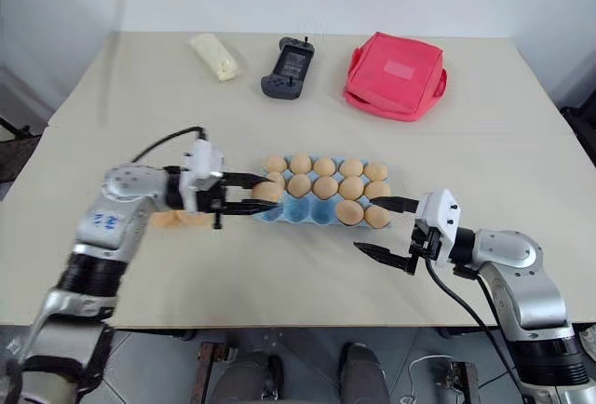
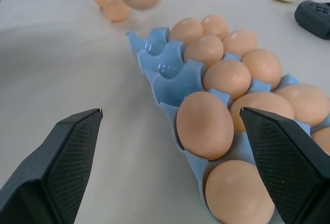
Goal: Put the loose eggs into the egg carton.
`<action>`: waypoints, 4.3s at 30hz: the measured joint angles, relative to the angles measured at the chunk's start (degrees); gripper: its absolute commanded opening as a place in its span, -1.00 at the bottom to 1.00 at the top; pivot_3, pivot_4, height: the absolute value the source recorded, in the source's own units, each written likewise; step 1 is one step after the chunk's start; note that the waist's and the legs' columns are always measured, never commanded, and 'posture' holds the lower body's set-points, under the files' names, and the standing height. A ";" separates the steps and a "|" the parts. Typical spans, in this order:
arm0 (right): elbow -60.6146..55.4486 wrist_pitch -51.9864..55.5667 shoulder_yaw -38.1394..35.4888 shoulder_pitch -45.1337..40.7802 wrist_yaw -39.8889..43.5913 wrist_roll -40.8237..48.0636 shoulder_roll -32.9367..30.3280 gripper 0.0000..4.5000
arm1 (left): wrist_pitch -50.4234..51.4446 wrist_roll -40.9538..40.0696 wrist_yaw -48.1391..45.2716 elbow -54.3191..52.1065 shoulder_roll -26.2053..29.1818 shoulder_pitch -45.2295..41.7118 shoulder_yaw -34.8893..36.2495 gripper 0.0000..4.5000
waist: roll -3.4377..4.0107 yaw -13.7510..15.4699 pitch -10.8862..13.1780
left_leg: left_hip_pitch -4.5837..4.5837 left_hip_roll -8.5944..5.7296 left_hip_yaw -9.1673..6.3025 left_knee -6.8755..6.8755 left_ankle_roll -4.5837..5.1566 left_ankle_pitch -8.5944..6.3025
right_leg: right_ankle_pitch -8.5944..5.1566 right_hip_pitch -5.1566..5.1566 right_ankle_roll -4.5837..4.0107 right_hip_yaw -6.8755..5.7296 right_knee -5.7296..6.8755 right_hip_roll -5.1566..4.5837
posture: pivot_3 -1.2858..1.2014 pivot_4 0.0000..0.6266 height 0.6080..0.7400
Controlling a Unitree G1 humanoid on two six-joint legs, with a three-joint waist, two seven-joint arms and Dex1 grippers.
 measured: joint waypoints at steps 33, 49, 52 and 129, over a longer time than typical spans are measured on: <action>-4.47 1.51 4.39 -5.91 -0.44 2.18 2.55 1.00 | -7.97 -4.16 -4.14 -1.54 21.11 24.62 24.47 0.99 | 0.02 -1.26 0.01 | -0.02 0.30 -0.08 0.22 0.28 -0.17 | 0.24 -0.10 -0.13 -0.01 0.00 -0.27 | 0.03 -0.52 1.00; -3.74 0.69 5.66 -5.20 0.58 1.40 2.70 1.00 | -10.03 -0.08 -1.37 3.73 21.24 20.88 19.38 0.99 | 0.02 -1.32 0.01 | -0.01 0.28 0.18 0.14 0.27 -0.24 | 0.28 -0.21 -0.08 -0.13 0.03 -0.27 | 0.03 -0.52 1.00; -3.76 0.71 5.62 -4.59 0.13 1.27 2.69 1.00 | -11.76 2.41 -2.02 8.41 21.17 16.77 16.05 0.99 | 0.02 -1.38 0.02 | -0.01 0.20 0.34 0.12 0.27 -0.24 | 0.28 -0.28 -0.08 -0.18 0.01 -0.26 | 0.03 -0.52 1.00; -7.88 -2.18 1.98 1.68 -2.64 3.24 2.72 1.00 | -5.38 -7.93 3.93 -1.91 22.49 49.35 44.17 0.99 | 0.08 -2.11 0.06 | 0.31 0.78 0.76 -0.17 0.14 -0.43 | 0.59 -0.45 -0.38 -0.16 -0.34 -0.22 | 0.03 -0.52 1.00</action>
